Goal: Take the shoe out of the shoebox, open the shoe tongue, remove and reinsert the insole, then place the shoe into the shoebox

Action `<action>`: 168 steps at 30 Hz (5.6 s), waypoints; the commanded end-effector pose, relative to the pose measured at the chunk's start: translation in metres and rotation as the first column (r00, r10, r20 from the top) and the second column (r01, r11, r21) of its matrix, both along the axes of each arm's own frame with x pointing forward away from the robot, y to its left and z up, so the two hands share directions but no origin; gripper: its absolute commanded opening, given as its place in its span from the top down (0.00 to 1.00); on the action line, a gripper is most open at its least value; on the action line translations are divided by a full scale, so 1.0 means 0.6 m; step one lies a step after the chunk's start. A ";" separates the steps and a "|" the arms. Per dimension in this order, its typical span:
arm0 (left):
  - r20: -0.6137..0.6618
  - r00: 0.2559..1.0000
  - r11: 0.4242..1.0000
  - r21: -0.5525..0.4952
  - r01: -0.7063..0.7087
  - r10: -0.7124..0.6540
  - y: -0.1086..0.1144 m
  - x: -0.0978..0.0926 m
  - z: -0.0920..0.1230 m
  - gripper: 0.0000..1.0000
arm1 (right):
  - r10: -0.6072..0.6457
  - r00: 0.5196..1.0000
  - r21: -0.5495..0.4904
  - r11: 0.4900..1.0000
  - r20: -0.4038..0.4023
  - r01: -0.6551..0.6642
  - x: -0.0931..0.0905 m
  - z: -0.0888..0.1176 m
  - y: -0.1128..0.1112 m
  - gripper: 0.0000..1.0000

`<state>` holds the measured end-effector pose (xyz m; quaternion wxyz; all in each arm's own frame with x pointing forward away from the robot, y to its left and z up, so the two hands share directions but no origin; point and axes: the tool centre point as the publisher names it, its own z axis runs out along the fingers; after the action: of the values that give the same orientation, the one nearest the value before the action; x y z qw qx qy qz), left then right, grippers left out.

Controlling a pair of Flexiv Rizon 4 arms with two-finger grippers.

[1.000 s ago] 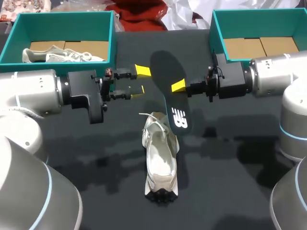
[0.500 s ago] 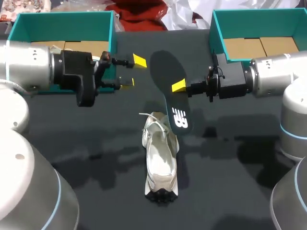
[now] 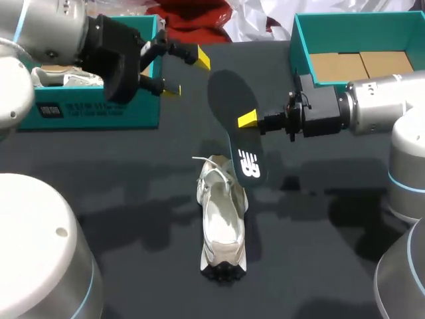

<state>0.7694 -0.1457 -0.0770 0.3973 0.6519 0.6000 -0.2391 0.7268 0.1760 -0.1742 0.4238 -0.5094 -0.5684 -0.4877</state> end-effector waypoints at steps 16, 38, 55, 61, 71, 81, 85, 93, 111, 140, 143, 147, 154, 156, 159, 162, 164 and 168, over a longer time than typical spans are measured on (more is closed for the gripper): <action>-0.199 0.977 0.739 0.669 0.077 0.079 -0.124 0.047 0.049 0.00 | -0.003 1.000 -0.002 1.000 0.000 0.003 -0.001 -0.001 0.002 1.00; -0.216 0.967 0.563 0.820 0.106 0.133 -0.159 0.032 0.030 0.00 | -0.003 1.000 -0.002 1.000 0.000 0.003 -0.001 -0.001 0.002 1.00; -0.204 0.969 0.707 0.706 0.046 0.141 -0.123 0.007 0.019 0.00 | -0.003 1.000 -0.002 1.000 0.000 0.003 -0.001 -0.001 0.002 1.00; -0.255 0.959 0.834 0.550 0.039 0.123 -0.084 -0.004 0.004 0.00 | -0.003 1.000 -0.002 1.000 0.000 0.003 -0.001 -0.001 0.002 1.00; -0.310 0.944 0.937 0.350 0.002 0.114 -0.042 -0.010 -0.013 0.00 | -0.003 1.000 -0.002 1.000 0.000 0.003 -0.001 -0.001 0.002 1.00; -0.346 0.932 0.970 0.242 -0.021 0.106 -0.019 -0.005 -0.023 0.00 | -0.003 1.000 -0.002 1.000 0.000 0.003 -0.001 -0.001 0.002 1.00; -0.346 0.932 0.970 0.242 -0.021 0.106 -0.019 -0.005 -0.023 0.00 | -0.003 1.000 -0.002 1.000 0.000 0.003 -0.001 -0.001 0.002 1.00; -0.335 0.937 0.984 0.171 -0.041 0.098 -0.009 -0.009 -0.026 0.00 | -0.003 1.000 -0.002 1.000 0.000 0.003 -0.001 -0.001 0.002 1.00; -0.386 0.922 0.988 -0.155 -0.018 -0.044 0.040 -0.007 -0.043 0.00 | -0.003 1.000 -0.002 1.000 0.000 0.003 -0.001 -0.001 0.002 1.00; -0.205 0.979 0.907 -0.412 -0.089 0.002 -0.016 -0.025 -0.173 0.00 | -0.003 1.000 -0.002 1.000 0.000 0.003 -0.001 -0.001 0.002 1.00; -0.205 0.979 0.907 -0.412 -0.089 0.002 -0.016 -0.025 -0.173 0.00 | -0.003 1.000 -0.002 1.000 0.000 0.003 -0.001 -0.001 0.002 1.00; -0.205 0.979 0.907 -0.412 -0.089 0.002 -0.016 -0.025 -0.173 0.00 | -0.003 1.000 -0.002 1.000 0.000 0.003 -0.001 -0.001 0.002 1.00; -0.249 0.968 0.874 -0.465 -0.140 0.023 -0.039 -0.001 -0.190 0.00 | -0.003 1.000 -0.002 1.000 0.000 0.003 -0.001 -0.001 0.002 1.00; -0.259 0.966 0.863 -0.483 -0.150 0.023 -0.047 0.008 -0.195 0.00 | -0.016 1.000 0.034 0.999 -0.007 0.016 0.001 -0.002 0.005 1.00; -0.259 0.965 0.851 -0.501 -0.157 0.025 -0.056 0.015 -0.196 0.00 | -0.026 0.999 0.058 0.998 -0.024 0.027 0.003 -0.008 0.011 1.00; -0.258 0.966 0.847 -0.508 -0.156 0.024 -0.065 0.019 -0.196 0.00 | -0.030 0.999 0.076 0.997 -0.043 0.034 0.003 -0.013 0.018 1.00; -0.257 0.966 0.844 -0.513 -0.155 0.022 -0.072 0.020 -0.196 0.00 | -0.032 0.998 0.082 0.996 -0.052 0.036 0.003 -0.015 0.020 1.00; -0.251 0.968 0.845 -0.513 -0.150 0.020 -0.082 0.022 -0.197 0.04 | -0.036 0.997 0.090 0.995 -0.067 0.042 0.003 -0.020 0.024 1.00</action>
<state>0.7768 -0.1853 -0.1937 0.4967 0.4570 0.5822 -0.4532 0.7284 0.1846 -0.1825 0.4554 -0.5160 -0.5230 -0.5028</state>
